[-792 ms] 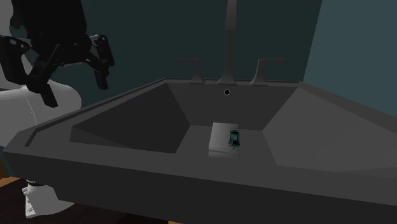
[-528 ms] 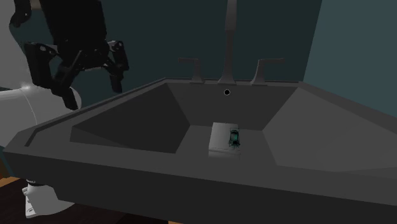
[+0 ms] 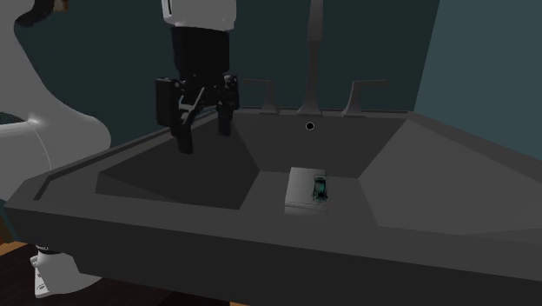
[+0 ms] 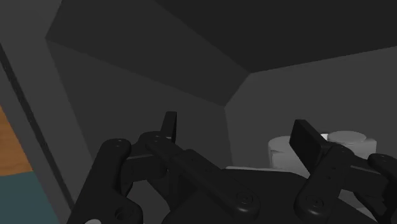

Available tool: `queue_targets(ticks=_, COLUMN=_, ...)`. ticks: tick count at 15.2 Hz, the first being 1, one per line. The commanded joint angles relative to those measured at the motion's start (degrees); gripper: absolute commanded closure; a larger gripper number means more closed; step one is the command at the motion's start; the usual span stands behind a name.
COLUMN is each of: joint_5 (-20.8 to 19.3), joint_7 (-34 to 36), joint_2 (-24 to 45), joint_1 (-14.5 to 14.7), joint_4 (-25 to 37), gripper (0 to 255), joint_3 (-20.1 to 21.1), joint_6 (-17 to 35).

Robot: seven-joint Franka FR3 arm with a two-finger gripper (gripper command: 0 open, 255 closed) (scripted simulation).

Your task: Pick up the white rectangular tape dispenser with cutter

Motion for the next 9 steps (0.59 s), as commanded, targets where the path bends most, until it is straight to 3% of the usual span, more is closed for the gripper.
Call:
queue_targets(ticks=1, joint_5=-0.52, joint_7=3.03, joint_2=3.7, joint_1=0.11, joint_4=2.03, gripper=0, joint_3=2.47, joint_6=2.21)
queue_targets(ticks=9, joint_5=-7.47, joint_7=16.51, joint_2=20.42, joint_1=0.57, joint_4=13.45, gripper=0, joint_3=11.26, joint_6=7.72)
